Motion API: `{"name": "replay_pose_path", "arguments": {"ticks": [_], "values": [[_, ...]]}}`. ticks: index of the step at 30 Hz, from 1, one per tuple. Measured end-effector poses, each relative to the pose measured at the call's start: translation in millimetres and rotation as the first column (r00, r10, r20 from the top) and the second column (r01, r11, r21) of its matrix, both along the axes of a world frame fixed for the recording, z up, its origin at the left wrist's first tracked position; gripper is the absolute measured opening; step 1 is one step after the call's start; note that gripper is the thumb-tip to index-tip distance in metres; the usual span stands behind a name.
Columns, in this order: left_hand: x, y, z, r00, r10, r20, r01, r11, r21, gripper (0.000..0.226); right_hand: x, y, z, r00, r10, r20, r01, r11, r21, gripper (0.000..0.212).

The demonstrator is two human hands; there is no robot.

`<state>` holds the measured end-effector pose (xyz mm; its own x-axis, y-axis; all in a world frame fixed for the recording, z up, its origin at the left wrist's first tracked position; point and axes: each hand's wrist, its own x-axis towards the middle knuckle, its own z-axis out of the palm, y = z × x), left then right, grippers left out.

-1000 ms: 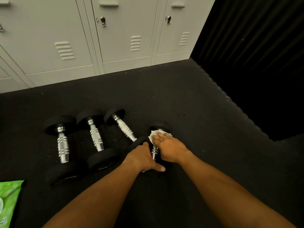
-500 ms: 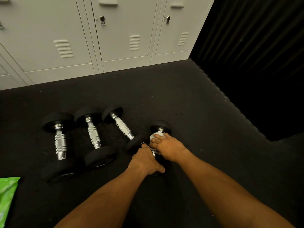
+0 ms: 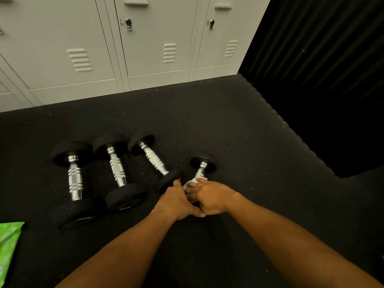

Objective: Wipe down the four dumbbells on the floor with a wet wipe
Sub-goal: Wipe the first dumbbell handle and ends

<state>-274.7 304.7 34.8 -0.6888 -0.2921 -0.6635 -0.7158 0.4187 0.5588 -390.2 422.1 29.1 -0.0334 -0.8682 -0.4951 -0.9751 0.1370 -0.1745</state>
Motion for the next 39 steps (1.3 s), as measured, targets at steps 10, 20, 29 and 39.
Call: {"name": "replay_pose_path", "arguments": {"ticks": [10,20,29,39], "values": [[-4.9,-6.0,1.7,0.990,-0.140,0.014,0.139,0.990,0.006,0.110,-18.4,-2.8,8.1,0.968,-0.190,-0.163,0.206,0.975,0.087,0.066],[-5.2,-3.6,1.0,0.992,-0.119,0.034,0.119,0.993,0.023,0.105,-1.6,22.2,5.4,0.999,-0.034,-0.014,0.035,0.997,0.063,0.060],[-5.9,2.2,-1.2,0.996,-0.089,0.026,0.088,0.996,0.030,0.104,-17.2,21.4,6.6,0.994,-0.076,-0.081,0.082,0.994,0.072,0.066],[-3.7,1.2,-4.3,0.998,-0.055,0.032,0.054,0.998,0.026,0.116,-23.5,2.7,5.5,0.918,-0.361,-0.163,0.365,0.931,-0.009,0.059]]}}
